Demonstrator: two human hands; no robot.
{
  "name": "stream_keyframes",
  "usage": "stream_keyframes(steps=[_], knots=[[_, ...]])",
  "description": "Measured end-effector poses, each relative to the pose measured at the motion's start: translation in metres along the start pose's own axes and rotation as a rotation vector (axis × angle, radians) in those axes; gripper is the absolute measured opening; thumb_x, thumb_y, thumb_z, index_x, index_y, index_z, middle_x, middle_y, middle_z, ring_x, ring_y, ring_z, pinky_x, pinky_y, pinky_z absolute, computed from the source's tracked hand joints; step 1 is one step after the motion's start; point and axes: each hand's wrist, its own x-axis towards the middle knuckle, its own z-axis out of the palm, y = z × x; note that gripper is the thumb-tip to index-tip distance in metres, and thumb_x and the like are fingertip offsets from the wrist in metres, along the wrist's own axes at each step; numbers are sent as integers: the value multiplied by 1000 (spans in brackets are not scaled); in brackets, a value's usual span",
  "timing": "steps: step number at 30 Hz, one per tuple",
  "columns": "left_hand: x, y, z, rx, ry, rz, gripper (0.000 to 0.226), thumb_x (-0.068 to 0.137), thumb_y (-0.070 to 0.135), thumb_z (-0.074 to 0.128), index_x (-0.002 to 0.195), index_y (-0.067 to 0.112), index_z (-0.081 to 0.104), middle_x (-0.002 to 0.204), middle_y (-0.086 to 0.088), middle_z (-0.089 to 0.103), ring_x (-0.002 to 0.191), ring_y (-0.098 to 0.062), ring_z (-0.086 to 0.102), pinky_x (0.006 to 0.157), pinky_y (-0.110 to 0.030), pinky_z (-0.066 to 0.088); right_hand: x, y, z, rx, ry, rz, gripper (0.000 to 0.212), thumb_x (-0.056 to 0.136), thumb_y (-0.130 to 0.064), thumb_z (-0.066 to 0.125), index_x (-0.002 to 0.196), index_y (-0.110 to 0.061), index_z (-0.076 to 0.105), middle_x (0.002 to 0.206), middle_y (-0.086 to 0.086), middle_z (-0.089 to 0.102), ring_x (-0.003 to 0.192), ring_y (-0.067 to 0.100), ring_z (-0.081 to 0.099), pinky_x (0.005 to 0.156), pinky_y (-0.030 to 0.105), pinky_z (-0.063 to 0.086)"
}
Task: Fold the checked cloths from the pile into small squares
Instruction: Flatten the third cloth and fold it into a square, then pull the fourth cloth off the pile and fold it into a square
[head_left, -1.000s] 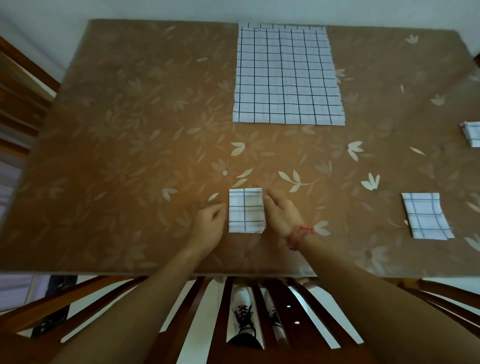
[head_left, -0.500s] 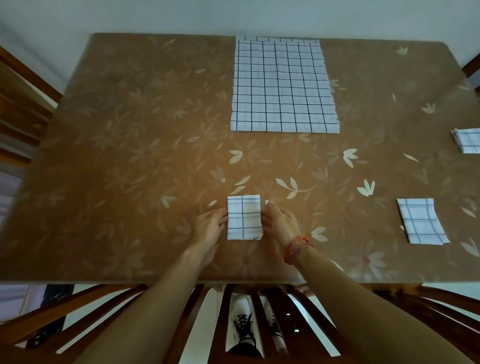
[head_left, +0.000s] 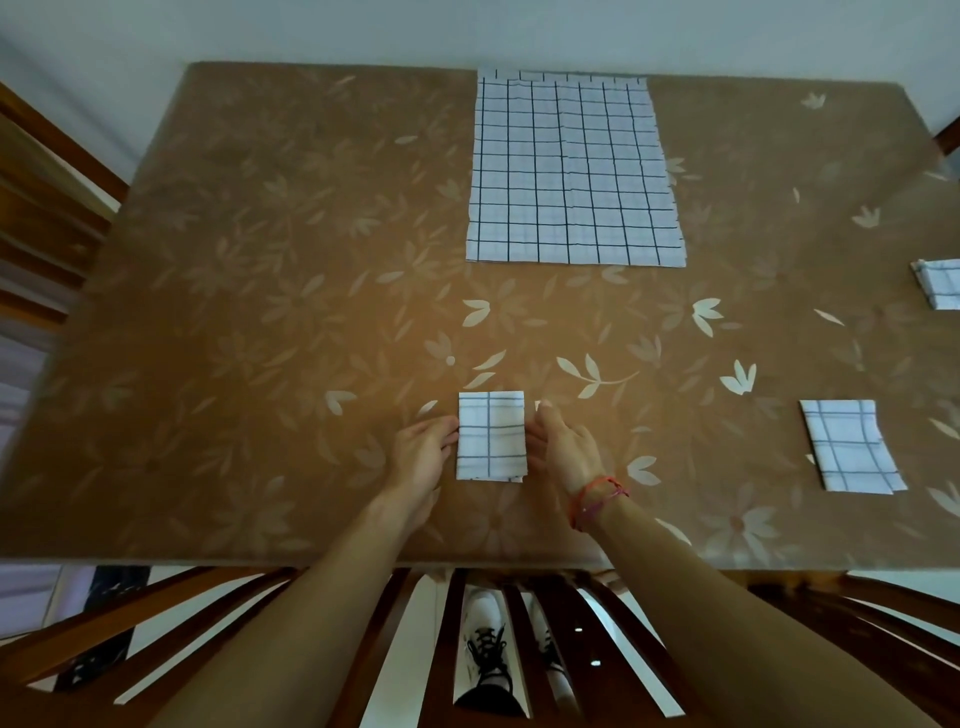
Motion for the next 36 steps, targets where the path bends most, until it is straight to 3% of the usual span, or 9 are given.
stream_keyframes(steps=[9, 12, 14, 16, 18, 20, 24, 31, 36], knots=[[-3, 0, -1, 75, 3, -5, 28, 100, 19, 49, 121, 5, 62, 111, -1, 65, 106, -11, 59, 99, -27, 43, -4, -2, -1, -35, 17, -5, 34, 97, -41, 45, 85, -22, 70, 96, -2, 73, 96, 16, 68, 95, 41, 52], [-5, 4, -1, 106, 3, 23, 17, 100, 18, 52, 95, 19, 68, 94, 9, 65, 92, -2, 59, 76, -18, 44, -8, -6, -3, -75, 11, -15, 34, 98, -41, 43, 90, -21, 70, 100, -1, 72, 99, 16, 67, 95, 41, 51], [-7, 8, -1, 170, 10, 86, 26, 100, 19, 52, 79, 29, 64, 84, 15, 62, 85, 1, 57, 68, -16, 41, -10, -8, -8, -119, 13, -44, 33, 97, -41, 44, 93, -21, 70, 101, -4, 72, 100, 15, 66, 94, 39, 51], [-9, 11, -2, 287, 6, 165, 22, 101, 20, 49, 89, 27, 67, 88, 21, 59, 86, 4, 54, 70, -14, 38, -14, -11, -15, -223, 30, -90, 39, 91, -51, 45, 102, -22, 69, 104, -8, 68, 102, 13, 61, 96, 38, 48], [-10, 17, -4, 419, -12, 241, 23, 101, 22, 48, 117, 19, 64, 100, 19, 57, 92, 3, 52, 73, -11, 36, -17, -16, -23, -334, 33, -130, 50, 82, -61, 44, 113, -27, 63, 111, -10, 61, 106, 12, 55, 99, 37, 45], [-13, 24, -3, 544, -30, 299, 33, 101, 25, 48, 131, 16, 56, 115, 12, 55, 106, -4, 49, 84, -17, 37, -22, -25, -31, -403, 46, -150, 55, 86, -58, 44, 131, -28, 54, 125, -6, 59, 115, 14, 54, 102, 37, 43], [-16, 33, 1, 752, -15, 448, 39, 98, 31, 53, 135, 21, 51, 139, 3, 49, 125, -12, 44, 106, -35, 38, -31, -40, -49, -556, 78, -242, 46, 97, -44, 41, 141, -29, 43, 131, 0, 56, 115, 18, 54, 95, 29, 41], [-22, 55, 25, 1079, -6, 696, 50, 98, 37, 51, 142, 14, 44, 148, 2, 40, 137, -15, 32, 108, -25, 23, -44, -60, -89, -826, 139, -384, 53, 98, -46, 37, 146, -23, 35, 144, 6, 44, 131, 23, 43, 108, 37, 37], [-28, 70, 52, 1173, -22, 813, 51, 98, 37, 50, 143, 13, 43, 150, 2, 36, 138, -17, 30, 110, -31, 25, -46, -72, -124, -975, 214, -472, 54, 96, -49, 37, 145, -27, 32, 144, 1, 41, 128, 24, 44, 102, 46, 42]])
